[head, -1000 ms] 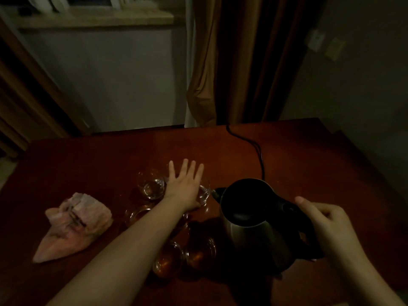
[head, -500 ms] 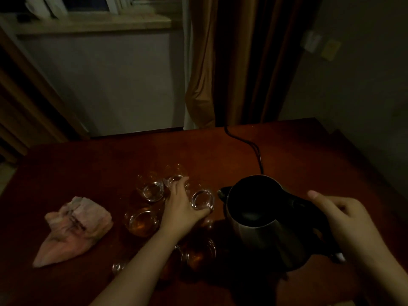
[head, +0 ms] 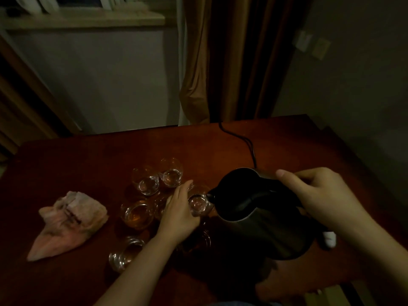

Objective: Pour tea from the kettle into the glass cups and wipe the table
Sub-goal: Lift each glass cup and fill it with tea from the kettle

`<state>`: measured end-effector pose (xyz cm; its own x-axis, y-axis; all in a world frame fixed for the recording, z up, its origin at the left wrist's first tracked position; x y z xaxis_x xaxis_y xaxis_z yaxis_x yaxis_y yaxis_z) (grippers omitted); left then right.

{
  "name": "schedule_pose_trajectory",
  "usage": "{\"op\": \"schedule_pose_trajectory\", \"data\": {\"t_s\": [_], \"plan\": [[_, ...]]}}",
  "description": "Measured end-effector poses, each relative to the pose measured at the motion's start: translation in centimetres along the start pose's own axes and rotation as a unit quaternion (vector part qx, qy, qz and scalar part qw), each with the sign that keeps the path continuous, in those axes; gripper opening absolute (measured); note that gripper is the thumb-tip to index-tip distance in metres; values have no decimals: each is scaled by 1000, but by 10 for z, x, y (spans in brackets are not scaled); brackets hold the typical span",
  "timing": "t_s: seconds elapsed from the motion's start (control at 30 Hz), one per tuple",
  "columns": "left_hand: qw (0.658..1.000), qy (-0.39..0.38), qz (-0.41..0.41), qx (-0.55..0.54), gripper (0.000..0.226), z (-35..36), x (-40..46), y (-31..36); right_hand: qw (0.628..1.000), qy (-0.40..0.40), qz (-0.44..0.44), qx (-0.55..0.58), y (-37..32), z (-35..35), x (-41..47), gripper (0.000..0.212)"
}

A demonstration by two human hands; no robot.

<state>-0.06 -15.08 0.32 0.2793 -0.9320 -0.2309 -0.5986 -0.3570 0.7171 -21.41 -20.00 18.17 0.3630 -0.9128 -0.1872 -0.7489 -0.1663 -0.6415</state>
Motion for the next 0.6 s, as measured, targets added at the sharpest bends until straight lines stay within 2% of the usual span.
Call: {"op": "schedule_pose_trajectory", "data": {"t_s": [0.37,0.5,0.6], "plan": [[999,18,27,-43,84,-3,-9,10,999,-10,-14,-52,-5,1,3,67],[998,24,23,-55,83,-4,-12,10,998,-11,-11,-62,-8,0,3,48],[997,29,19,-69,84,-4,-12,7,998,-11,-12,-65,-9,0,2,47]]}}
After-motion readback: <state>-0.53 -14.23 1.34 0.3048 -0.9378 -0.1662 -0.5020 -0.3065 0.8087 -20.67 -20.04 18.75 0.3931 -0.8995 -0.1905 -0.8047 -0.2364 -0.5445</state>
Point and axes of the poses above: each hand's wrist, its own x-axis towards the middle knuckle, its own z-axis out of the palm, y = z × x, the point moved 8 cm from there along x, towards the middle knuckle, and after that the axes turned 4 degrees about -y, right-handed, at the moved point
